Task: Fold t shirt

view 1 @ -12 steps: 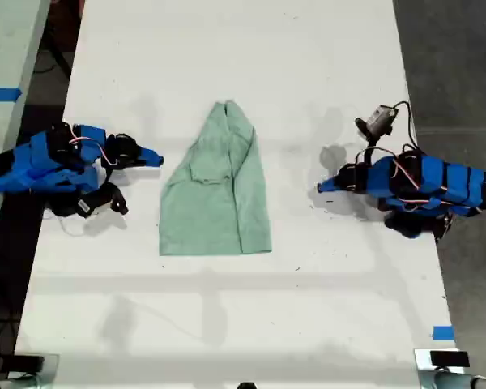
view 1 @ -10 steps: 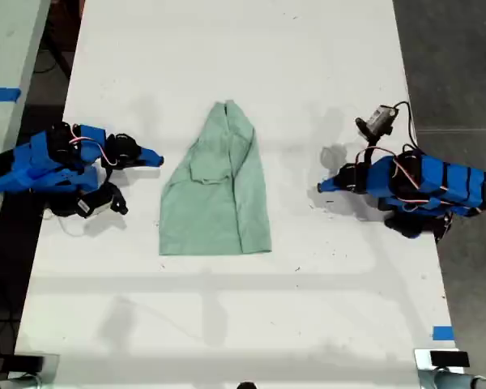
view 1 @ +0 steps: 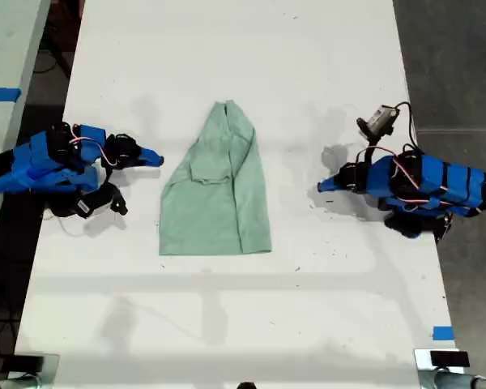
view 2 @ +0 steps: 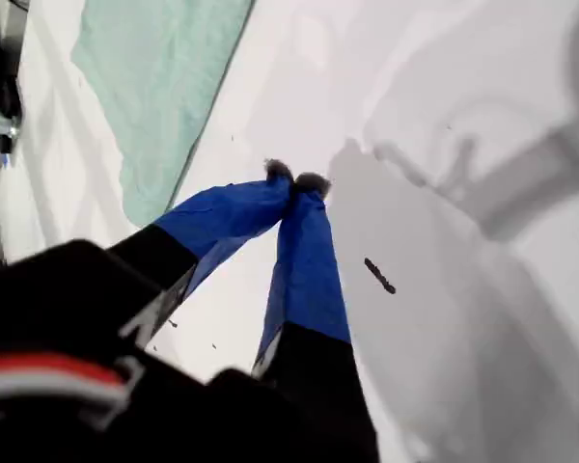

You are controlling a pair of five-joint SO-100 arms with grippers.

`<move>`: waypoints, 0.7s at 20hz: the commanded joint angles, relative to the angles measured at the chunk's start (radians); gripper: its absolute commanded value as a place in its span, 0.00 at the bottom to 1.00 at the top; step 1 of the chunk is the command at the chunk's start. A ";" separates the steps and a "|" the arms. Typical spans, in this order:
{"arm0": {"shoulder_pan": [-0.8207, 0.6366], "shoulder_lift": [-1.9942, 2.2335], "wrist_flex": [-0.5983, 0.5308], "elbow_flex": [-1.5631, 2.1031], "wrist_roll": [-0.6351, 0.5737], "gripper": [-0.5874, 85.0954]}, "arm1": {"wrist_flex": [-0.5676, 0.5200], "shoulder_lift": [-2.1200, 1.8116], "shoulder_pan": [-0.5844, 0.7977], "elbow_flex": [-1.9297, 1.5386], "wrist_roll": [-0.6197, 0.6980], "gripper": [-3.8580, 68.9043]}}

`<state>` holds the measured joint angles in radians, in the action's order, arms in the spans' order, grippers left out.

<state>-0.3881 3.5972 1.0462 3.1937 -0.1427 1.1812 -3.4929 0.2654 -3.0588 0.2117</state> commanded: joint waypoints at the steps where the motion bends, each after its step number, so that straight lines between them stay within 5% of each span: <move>1: 0.028 0.006 -0.028 0.011 -0.018 0.01 | 0.000 -0.017 -0.002 -0.055 0.003 0.07; 5: 0.028 0.006 -0.011 0.008 0.000 0.01 | -0.002 -0.017 -0.005 -0.055 0.005 0.07; 8: 0.046 -0.192 0.021 -0.137 0.143 0.01 | -0.002 -0.017 -0.003 -0.055 0.003 0.07; 12: 0.354 -0.900 0.069 -0.588 0.383 0.01 | -0.002 -0.017 -0.002 -0.055 0.003 0.07; 14: 0.465 -1.072 0.086 -0.676 0.479 0.12 | -0.002 -0.017 -0.005 -0.055 0.002 0.07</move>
<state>-0.0307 2.7136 1.1213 2.6507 0.2439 1.1812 -3.4929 0.2654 -3.0588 0.2117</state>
